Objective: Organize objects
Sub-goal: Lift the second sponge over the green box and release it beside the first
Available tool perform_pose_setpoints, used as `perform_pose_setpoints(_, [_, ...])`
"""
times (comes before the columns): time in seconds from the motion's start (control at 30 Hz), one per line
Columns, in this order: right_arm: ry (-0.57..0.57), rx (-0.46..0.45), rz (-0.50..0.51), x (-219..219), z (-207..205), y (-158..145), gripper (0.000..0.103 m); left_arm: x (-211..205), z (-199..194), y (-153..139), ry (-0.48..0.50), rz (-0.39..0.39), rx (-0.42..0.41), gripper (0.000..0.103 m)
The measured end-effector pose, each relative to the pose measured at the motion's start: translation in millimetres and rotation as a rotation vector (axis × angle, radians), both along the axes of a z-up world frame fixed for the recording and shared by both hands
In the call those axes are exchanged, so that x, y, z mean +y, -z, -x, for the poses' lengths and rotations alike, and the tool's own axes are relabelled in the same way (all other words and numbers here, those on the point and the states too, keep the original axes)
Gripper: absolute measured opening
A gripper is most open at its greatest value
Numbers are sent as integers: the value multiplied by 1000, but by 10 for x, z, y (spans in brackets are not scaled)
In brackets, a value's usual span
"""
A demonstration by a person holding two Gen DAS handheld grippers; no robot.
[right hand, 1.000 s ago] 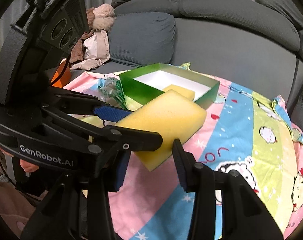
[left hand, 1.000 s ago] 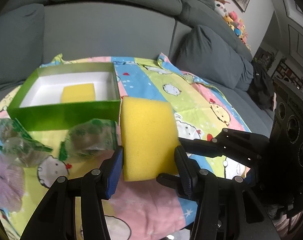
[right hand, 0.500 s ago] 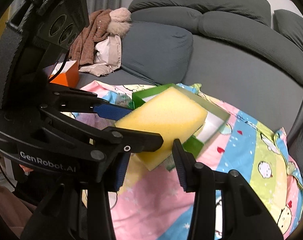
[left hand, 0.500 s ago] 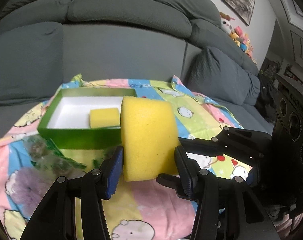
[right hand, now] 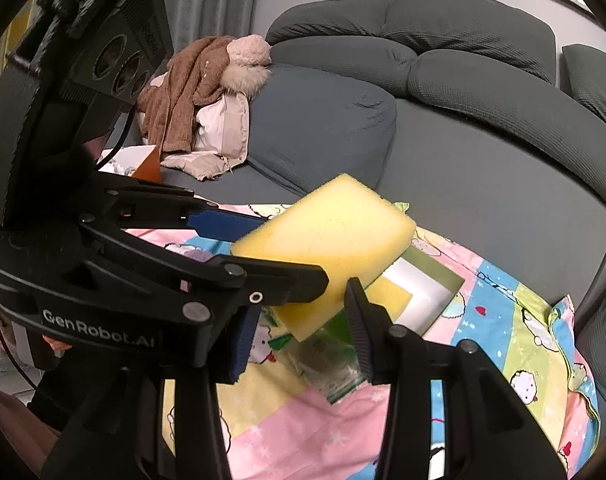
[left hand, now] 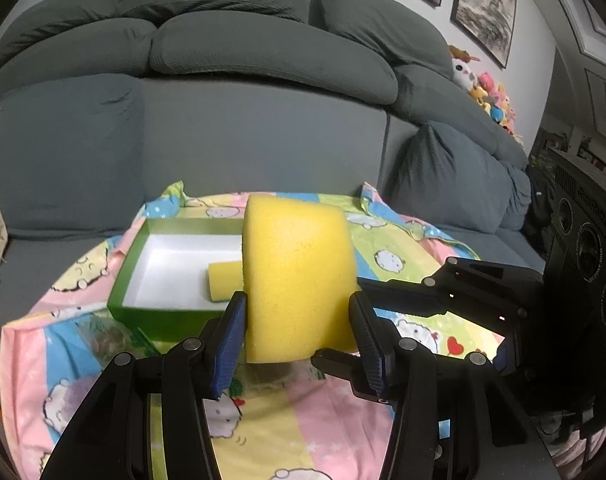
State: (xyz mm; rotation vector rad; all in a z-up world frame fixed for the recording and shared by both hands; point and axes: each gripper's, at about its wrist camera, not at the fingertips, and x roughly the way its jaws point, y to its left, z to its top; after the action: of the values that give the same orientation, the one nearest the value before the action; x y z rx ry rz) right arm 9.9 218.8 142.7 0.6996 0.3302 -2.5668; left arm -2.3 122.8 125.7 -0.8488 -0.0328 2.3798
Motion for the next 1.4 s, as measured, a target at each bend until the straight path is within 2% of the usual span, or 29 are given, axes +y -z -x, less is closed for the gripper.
perform_pose_setpoints(0.6, [3,-9,4,-12,445,-32,42,-46,497,8,-27,-10,-14,52])
perform_pose_setpoints(1.4, [21,-92,37,40,1046,332,42,-6,1077,380,-36,29,-87,52])
